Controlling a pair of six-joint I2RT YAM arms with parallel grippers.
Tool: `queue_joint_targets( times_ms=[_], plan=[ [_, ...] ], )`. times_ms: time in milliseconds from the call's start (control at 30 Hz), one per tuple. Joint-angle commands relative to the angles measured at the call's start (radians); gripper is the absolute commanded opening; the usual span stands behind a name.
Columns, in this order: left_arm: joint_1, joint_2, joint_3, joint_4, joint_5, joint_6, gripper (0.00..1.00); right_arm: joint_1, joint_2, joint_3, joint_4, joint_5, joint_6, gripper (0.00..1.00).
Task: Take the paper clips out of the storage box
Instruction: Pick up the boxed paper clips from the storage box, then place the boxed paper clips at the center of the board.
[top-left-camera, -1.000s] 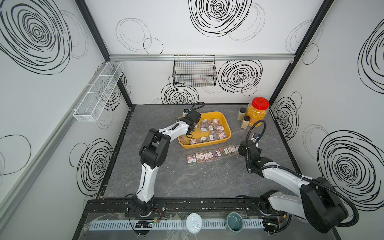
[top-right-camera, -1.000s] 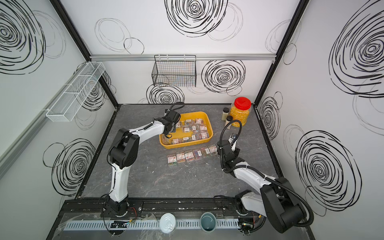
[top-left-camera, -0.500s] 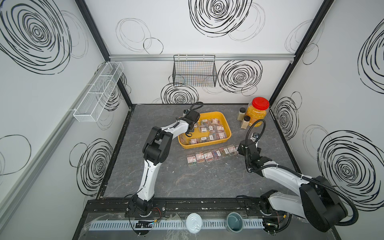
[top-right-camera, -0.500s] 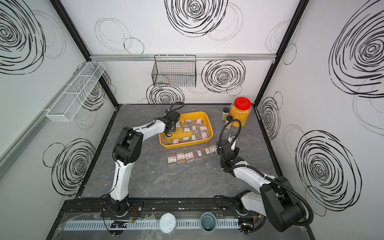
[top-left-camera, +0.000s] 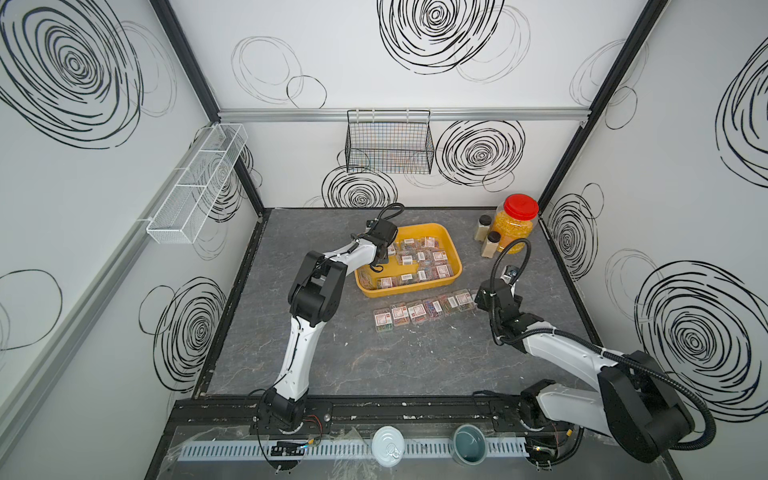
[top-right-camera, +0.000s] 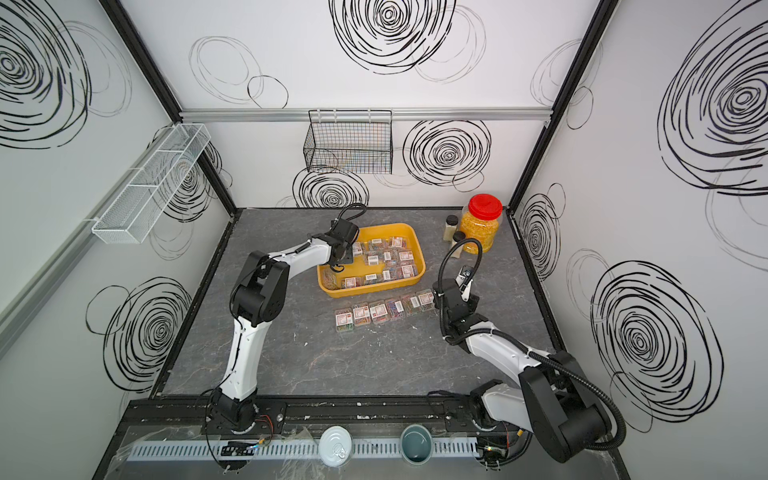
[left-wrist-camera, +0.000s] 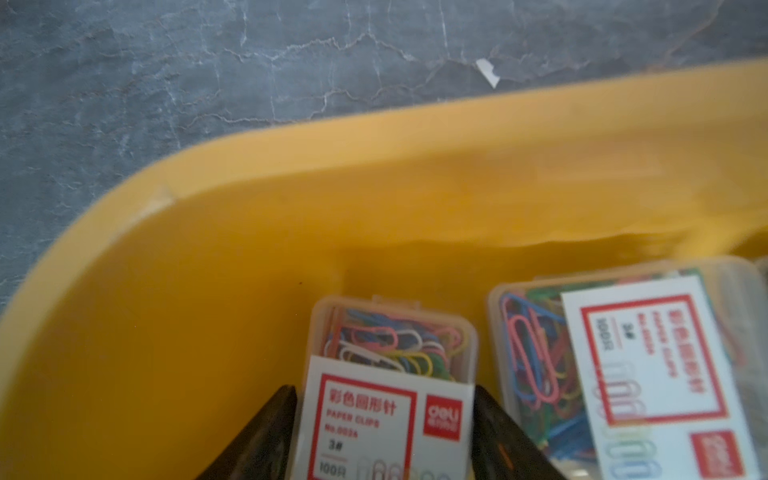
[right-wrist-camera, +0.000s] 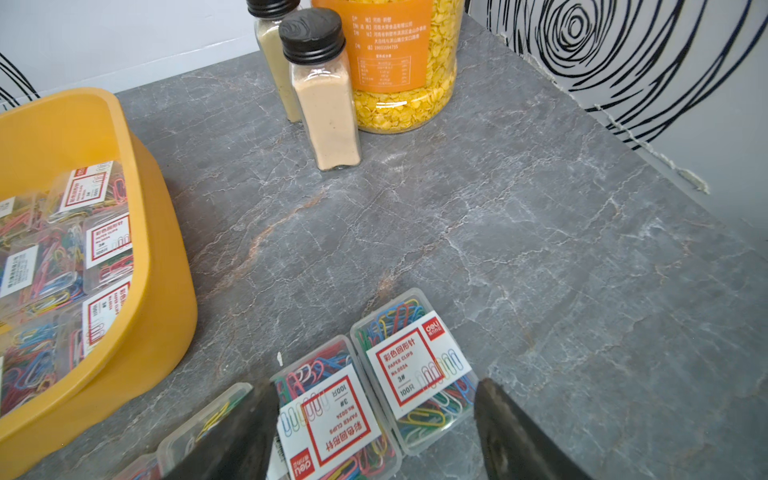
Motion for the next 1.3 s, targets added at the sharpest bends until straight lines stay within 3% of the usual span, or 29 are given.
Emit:
queue_joint_targets(
  times_ms=[0, 233, 400, 667, 800, 1000, 1267],
  plan=[
    [0.024, 0.036, 0.023, -0.038, 0.012, 0.020, 0.70, 0.007, 0.027, 0.042, -0.016, 0.028, -0.006, 0.76],
    [0.035, 0.055, 0.046, -0.037, 0.032, 0.025, 0.67, 0.011, 0.024, 0.038, -0.016, 0.037, -0.003, 0.76],
    [0.034, 0.038, 0.040, -0.030, 0.045, 0.023, 0.52, 0.011, 0.036, 0.048, -0.018, 0.037, -0.003, 0.76],
    [0.019, -0.133, -0.066, 0.040, 0.051, -0.014, 0.46, 0.014, 0.032, 0.046, -0.022, 0.034, -0.007, 0.76],
    [-0.029, -0.288, -0.136, 0.037, -0.009, -0.013, 0.45, 0.013, 0.032, 0.044, -0.017, 0.034, -0.007, 0.76],
    [-0.119, -0.586, -0.350, 0.060, -0.137, -0.048, 0.46, 0.015, 0.036, 0.049, -0.021, 0.032, -0.009, 0.76],
    [-0.254, -1.001, -0.796, 0.086, -0.254, -0.189, 0.46, 0.021, 0.034, 0.047, -0.027, 0.036, -0.007, 0.75]
  ],
)
